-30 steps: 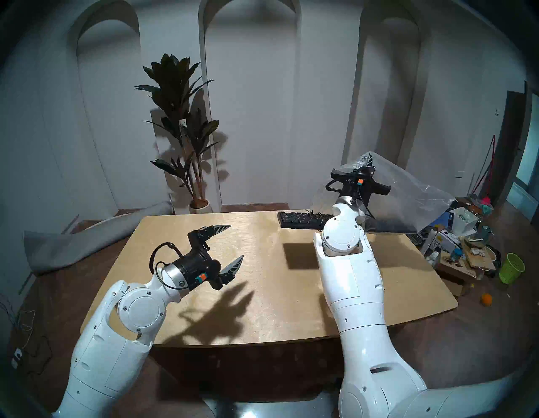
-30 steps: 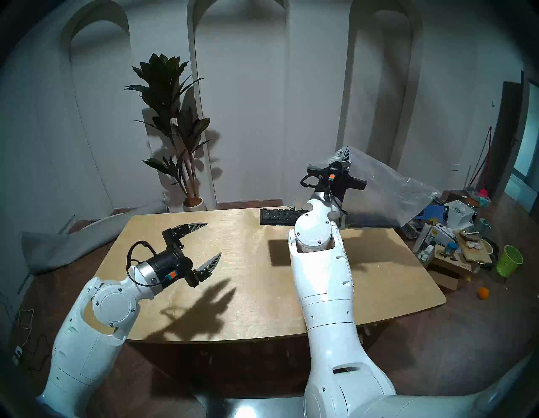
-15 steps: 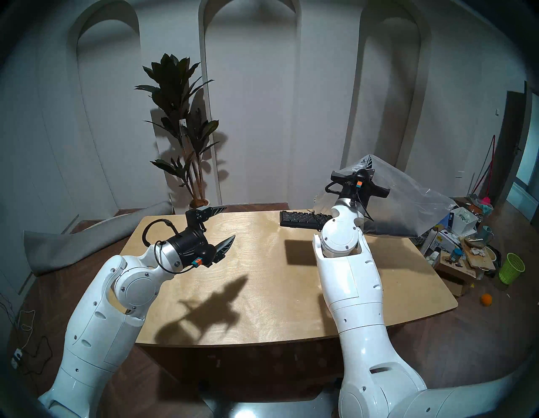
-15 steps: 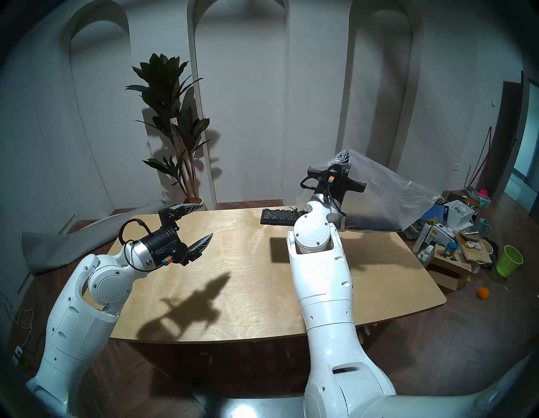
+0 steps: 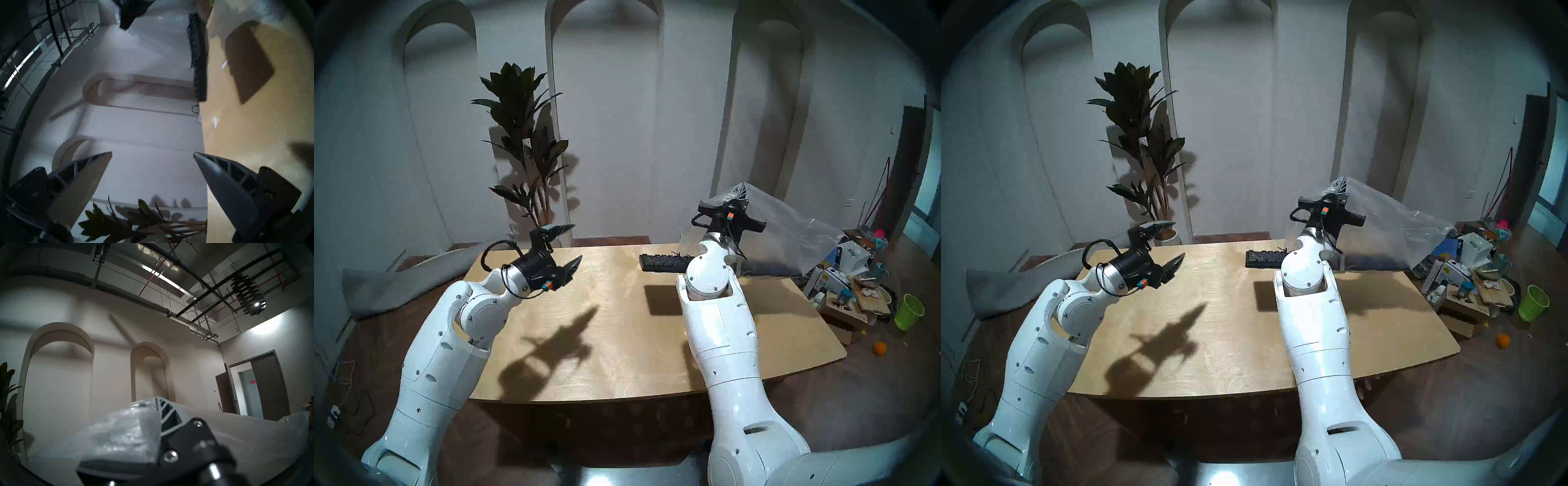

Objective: Unwrap the new keyboard and set the wrapping aside

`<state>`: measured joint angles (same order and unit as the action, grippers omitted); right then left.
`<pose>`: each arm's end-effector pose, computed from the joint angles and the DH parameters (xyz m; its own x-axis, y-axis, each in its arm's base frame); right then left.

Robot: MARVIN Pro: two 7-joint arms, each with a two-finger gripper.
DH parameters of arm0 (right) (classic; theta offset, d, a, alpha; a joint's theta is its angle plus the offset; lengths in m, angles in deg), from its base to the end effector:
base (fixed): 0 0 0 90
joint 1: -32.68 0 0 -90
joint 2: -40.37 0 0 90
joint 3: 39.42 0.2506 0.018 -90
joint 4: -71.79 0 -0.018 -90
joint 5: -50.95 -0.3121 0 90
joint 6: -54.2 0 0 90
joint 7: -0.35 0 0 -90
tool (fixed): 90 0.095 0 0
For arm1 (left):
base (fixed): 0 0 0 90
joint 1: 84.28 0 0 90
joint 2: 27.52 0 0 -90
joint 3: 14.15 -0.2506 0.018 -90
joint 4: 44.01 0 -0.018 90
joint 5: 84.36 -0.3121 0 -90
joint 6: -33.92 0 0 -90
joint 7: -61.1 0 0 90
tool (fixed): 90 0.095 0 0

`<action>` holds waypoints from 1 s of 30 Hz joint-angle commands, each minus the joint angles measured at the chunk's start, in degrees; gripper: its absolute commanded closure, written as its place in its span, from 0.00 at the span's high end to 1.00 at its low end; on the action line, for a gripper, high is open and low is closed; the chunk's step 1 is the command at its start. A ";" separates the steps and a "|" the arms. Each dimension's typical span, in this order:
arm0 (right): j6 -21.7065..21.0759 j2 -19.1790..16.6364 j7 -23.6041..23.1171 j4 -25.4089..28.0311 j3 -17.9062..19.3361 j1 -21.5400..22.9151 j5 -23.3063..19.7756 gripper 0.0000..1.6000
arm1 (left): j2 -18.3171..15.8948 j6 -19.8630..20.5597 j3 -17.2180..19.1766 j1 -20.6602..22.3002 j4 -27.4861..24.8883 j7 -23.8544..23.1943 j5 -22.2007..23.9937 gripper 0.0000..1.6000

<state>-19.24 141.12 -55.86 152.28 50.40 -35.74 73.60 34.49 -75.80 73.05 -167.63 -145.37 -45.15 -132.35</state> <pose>0.4842 0.0163 -0.1246 -0.4841 0.1907 0.8540 -0.4966 -0.8634 -0.0887 0.4289 0.0351 -0.1467 -0.5049 -0.8560 0.1116 -0.0183 -0.1186 -0.9928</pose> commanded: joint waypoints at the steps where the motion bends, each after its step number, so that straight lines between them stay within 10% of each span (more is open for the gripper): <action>1: 0.40 -0.03 -0.06 1.34 -0.32 1.63 0.21 0.00 | 1.09 1.35 2.54 6.06 -1.47 2.80 -0.62 1.00; 30: 1.37 -1.50 -2.82 0.22 -1.73 4.41 -0.41 0.00 | -0.35 -3.77 -7.98 20.80 20.64 9.36 -18.80 1.00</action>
<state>-18.97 140.65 -57.30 151.41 48.88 -34.45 73.48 34.49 -77.94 67.14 -152.42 -127.61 -38.68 -147.35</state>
